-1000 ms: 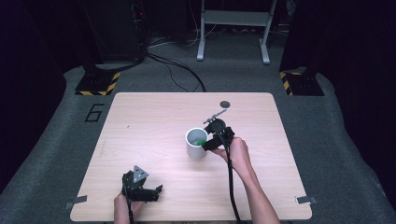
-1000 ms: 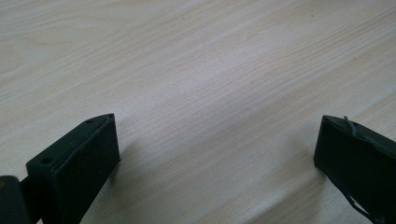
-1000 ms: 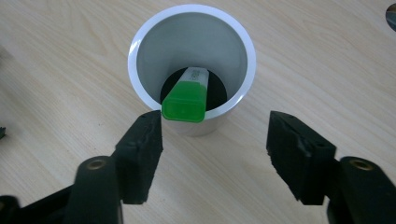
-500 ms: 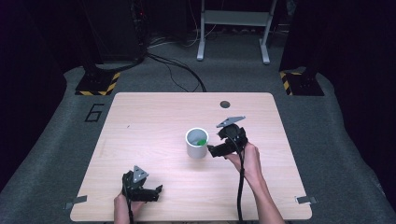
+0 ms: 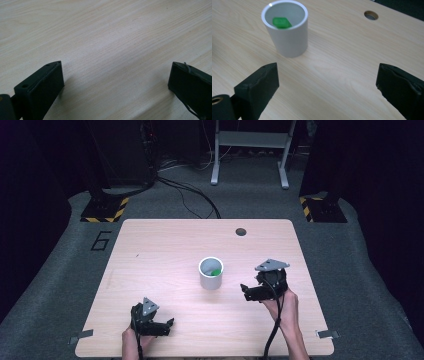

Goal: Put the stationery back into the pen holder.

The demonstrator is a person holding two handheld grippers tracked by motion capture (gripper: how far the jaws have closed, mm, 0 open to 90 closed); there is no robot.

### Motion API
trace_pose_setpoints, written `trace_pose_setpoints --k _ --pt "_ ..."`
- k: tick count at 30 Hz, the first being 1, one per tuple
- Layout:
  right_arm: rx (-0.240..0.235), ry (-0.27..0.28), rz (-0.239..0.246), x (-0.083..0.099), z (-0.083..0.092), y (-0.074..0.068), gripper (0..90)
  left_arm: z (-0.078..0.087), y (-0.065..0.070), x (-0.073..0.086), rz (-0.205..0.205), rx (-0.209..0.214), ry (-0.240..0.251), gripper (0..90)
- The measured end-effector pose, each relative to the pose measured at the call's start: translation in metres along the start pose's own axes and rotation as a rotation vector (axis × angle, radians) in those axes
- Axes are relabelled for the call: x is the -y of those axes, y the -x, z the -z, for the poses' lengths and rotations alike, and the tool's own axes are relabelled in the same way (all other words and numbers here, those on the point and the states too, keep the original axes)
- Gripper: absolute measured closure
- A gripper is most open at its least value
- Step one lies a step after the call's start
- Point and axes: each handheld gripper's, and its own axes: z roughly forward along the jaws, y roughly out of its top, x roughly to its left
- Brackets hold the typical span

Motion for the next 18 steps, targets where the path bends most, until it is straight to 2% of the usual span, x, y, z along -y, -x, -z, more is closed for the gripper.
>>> trace_pose_setpoints --k 3,9,10,14,18 --pt "0.018 -0.005 -0.018 0.016 0.001 0.008 3.9 0.000 0.000 0.000 0.001 -0.001 0.004 0.1" --pt "0.065 -0.022 -0.092 0.058 -0.002 0.027 3.3 0.000 0.000 0.000 0.000 0.000 0.000 0.1" --pt "0.067 -0.026 -0.090 0.065 -0.002 0.030 3.2 0.000 0.000 0.000 0.000 0.000 0.000 0.1" --pt "0.084 -0.026 -0.125 0.091 -0.007 0.035 3.2 0.000 0.000 0.000 0.001 0.000 0.002 0.1" --pt "0.100 -0.061 -0.164 0.122 -0.018 0.040 2.5 0.000 0.000 0.000 0.000 0.000 0.001 0.1"
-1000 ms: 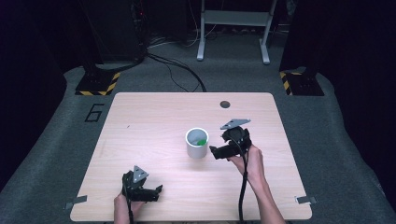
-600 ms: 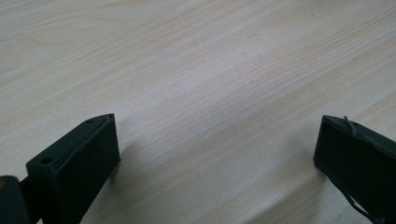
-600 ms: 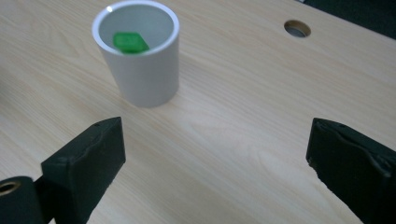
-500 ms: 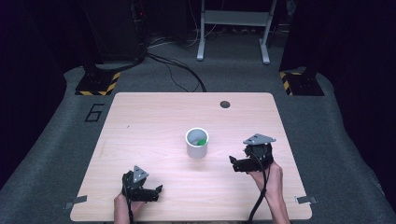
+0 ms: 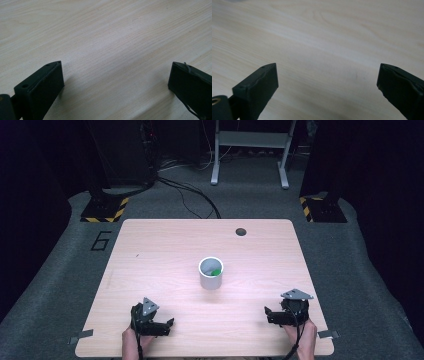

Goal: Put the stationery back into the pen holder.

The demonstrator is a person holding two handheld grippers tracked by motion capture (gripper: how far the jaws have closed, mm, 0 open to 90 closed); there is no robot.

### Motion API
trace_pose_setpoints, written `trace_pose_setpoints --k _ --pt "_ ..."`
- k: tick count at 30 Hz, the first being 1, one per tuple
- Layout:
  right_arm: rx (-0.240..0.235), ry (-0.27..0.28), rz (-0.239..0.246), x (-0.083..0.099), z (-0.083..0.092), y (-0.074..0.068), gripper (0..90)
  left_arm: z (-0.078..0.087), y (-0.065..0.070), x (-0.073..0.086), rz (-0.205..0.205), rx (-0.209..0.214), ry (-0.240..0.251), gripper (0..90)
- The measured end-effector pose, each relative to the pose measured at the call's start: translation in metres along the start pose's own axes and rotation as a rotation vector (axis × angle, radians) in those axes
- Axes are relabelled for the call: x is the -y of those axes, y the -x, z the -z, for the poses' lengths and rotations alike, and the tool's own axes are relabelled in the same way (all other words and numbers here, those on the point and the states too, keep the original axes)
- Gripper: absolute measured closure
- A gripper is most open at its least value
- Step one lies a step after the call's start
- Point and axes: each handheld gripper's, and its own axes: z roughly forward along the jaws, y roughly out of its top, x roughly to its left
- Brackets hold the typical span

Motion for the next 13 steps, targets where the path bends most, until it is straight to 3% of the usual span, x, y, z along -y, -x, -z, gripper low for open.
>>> trace_pose_setpoints --k 5,7,13 --pt "0.017 -0.022 -0.065 0.023 -0.014 0.010 0.6 0.000 0.000 0.000 0.001 0.000 0.000 0.1" --pt "0.036 -0.008 -0.053 0.028 -0.016 0.011 0.0 0.000 0.000 0.000 0.000 -0.001 -0.002 0.1" --pt "0.031 0.015 -0.047 0.031 -0.016 0.012 0.0 0.000 0.000 0.000 -0.008 -0.004 -0.001 0.2"
